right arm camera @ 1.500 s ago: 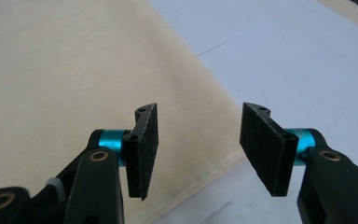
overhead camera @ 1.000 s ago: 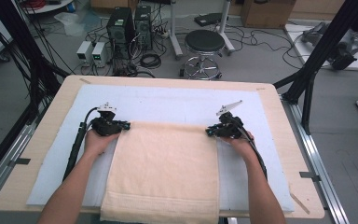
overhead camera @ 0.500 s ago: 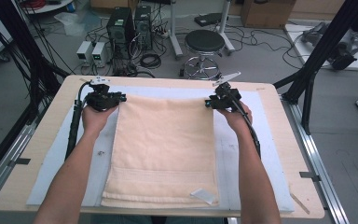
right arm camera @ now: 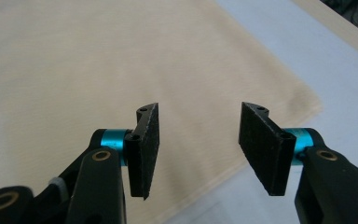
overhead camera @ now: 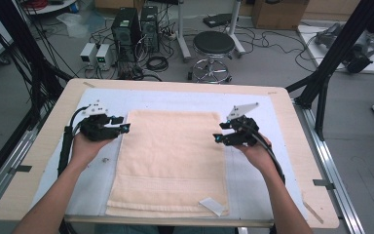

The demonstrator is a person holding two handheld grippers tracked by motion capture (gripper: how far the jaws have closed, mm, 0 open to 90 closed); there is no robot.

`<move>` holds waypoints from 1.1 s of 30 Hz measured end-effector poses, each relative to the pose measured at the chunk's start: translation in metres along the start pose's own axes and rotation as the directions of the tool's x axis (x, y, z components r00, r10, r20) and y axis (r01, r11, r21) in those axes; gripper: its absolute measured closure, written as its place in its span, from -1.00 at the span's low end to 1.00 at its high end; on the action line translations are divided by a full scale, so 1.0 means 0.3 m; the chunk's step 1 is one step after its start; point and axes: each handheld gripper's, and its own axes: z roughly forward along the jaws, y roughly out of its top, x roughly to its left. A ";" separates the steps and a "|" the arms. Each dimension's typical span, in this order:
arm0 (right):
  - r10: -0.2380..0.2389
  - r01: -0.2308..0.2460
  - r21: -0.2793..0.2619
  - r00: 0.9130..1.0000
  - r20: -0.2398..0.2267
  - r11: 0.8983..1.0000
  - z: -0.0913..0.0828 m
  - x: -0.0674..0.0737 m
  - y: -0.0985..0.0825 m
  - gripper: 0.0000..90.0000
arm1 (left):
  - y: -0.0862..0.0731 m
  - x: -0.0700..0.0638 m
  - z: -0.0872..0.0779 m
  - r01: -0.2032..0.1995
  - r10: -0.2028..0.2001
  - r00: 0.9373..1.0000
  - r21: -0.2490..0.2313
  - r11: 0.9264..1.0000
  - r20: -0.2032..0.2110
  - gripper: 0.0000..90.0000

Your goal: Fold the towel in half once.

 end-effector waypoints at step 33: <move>-0.124 0.142 0.063 0.965 -0.229 0.988 -0.021 0.337 -0.246 0.93 | -0.281 -0.344 -0.155 -0.208 0.160 0.944 0.147 0.967 0.287 0.94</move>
